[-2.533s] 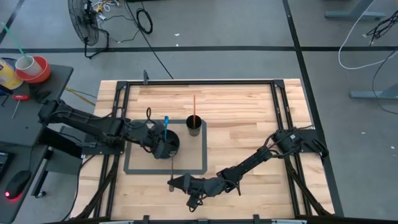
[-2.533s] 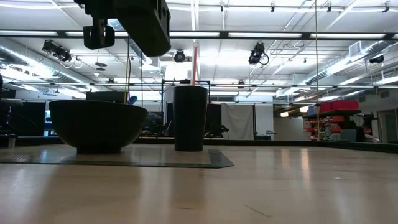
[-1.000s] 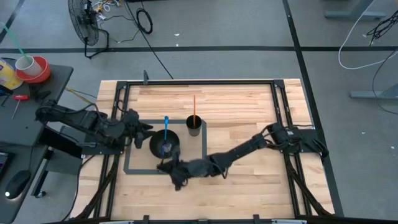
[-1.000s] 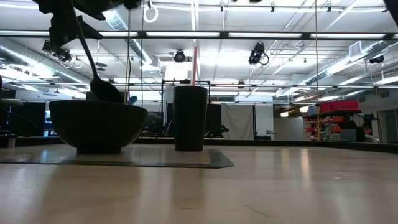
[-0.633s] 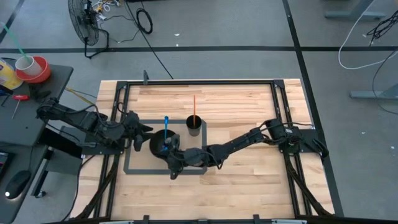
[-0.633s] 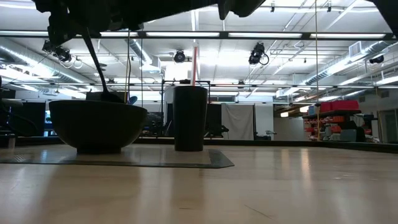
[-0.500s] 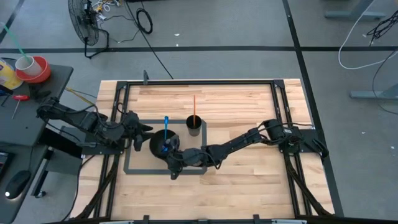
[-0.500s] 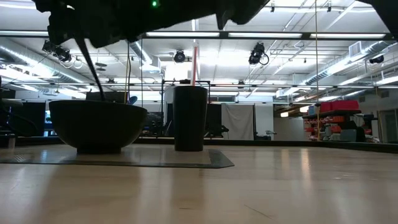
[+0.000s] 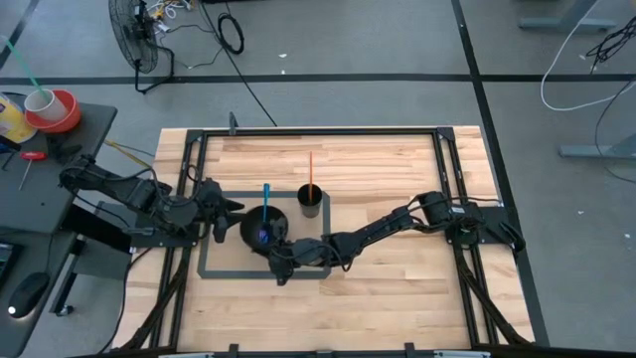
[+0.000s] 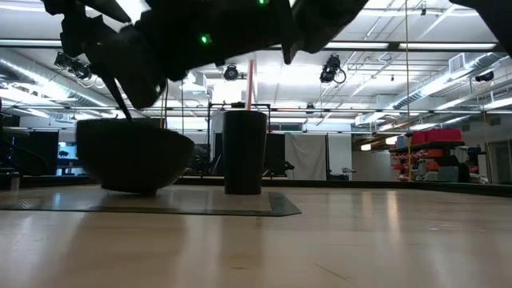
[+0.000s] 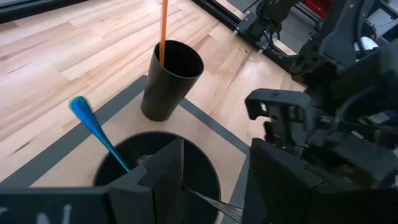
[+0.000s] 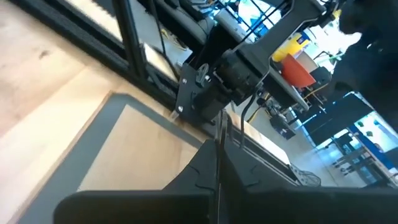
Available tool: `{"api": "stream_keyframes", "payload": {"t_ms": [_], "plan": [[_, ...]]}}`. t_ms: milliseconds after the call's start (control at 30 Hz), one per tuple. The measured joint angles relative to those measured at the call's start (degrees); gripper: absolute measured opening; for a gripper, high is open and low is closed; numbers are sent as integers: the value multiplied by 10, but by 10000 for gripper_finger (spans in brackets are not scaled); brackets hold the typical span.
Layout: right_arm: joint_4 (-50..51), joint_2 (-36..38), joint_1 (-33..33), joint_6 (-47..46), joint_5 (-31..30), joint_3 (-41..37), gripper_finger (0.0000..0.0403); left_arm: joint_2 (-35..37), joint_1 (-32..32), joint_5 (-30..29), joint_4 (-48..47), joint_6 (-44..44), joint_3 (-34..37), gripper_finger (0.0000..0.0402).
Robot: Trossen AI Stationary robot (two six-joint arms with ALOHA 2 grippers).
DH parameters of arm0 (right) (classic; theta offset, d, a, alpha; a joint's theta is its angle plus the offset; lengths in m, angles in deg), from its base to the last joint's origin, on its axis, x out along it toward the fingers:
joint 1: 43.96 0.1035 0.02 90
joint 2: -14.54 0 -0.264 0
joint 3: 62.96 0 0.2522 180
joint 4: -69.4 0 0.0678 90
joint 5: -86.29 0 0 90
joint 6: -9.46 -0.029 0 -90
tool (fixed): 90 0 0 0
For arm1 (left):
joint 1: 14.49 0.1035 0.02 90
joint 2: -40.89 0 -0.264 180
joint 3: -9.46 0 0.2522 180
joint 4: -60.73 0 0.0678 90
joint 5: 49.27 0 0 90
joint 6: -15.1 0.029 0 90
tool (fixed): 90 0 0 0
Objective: Pick & Place Utensil
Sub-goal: Put the spoon into the black bowl on the table mat
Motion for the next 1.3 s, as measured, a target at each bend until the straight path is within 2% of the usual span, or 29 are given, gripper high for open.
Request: {"api": "stream_keyframes", "payload": {"t_ms": [133,400,1100,1300], "plan": [[-13,0,-3,5,27,-22,6,0,0,0,0,0,0,193],[-65,0,4,27,29,-42,13,0,0,0,0,0,0,193],[-23,0,16,48,44,-42,23,0,0,0,0,0,0,193],[-20,0,20,47,59,-42,52,0,0,0,0,0,0,193]]}}
